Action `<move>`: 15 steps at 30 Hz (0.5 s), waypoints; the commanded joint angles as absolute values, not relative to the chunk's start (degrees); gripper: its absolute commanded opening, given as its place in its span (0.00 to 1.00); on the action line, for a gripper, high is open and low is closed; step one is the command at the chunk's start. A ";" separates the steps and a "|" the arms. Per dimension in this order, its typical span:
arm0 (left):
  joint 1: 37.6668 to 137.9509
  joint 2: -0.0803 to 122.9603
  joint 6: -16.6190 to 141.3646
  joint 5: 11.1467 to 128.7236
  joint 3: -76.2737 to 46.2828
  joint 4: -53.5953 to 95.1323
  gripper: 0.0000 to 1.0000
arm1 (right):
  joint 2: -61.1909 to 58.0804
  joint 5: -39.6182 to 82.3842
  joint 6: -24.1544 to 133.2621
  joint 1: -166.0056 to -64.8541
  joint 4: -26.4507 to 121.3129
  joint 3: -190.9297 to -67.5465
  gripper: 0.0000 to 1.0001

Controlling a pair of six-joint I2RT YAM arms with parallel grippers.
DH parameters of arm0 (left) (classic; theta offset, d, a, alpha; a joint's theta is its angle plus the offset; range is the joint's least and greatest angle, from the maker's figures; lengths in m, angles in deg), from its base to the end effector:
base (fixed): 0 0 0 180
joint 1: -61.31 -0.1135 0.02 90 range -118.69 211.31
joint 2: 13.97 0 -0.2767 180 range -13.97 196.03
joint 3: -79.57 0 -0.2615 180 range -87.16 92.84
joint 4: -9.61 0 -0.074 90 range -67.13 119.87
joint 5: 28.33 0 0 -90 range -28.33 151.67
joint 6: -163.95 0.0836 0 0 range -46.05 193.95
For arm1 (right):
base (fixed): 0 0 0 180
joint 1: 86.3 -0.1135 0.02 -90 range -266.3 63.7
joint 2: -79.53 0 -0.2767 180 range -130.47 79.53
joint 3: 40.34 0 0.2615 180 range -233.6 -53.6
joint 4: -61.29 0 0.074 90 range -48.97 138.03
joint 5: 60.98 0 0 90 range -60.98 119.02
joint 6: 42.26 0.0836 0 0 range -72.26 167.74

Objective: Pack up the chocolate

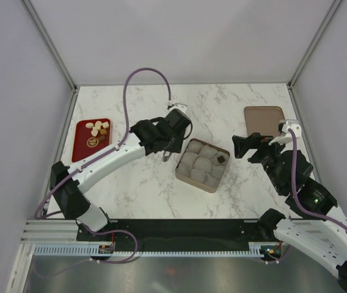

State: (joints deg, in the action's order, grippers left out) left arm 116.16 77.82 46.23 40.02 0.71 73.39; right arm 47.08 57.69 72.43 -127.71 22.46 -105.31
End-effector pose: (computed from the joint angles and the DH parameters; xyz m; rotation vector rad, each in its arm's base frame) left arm 0.2411 -0.2888 0.3092 0.4251 2.3975 -0.1652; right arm 0.1416 0.0714 0.3864 0.1333 1.6820 0.4510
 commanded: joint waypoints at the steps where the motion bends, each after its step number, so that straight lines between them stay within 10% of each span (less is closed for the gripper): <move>1: 108.02 71.74 40.83 36.27 -1.99 78.23 0.49 | 45.95 52.94 74.19 -127.70 26.31 -103.70 0.96; 15: 80.39 52.23 37.39 35.57 -23.87 86.68 0.49 | 42.88 40.98 72.52 -127.61 31.59 -99.49 0.96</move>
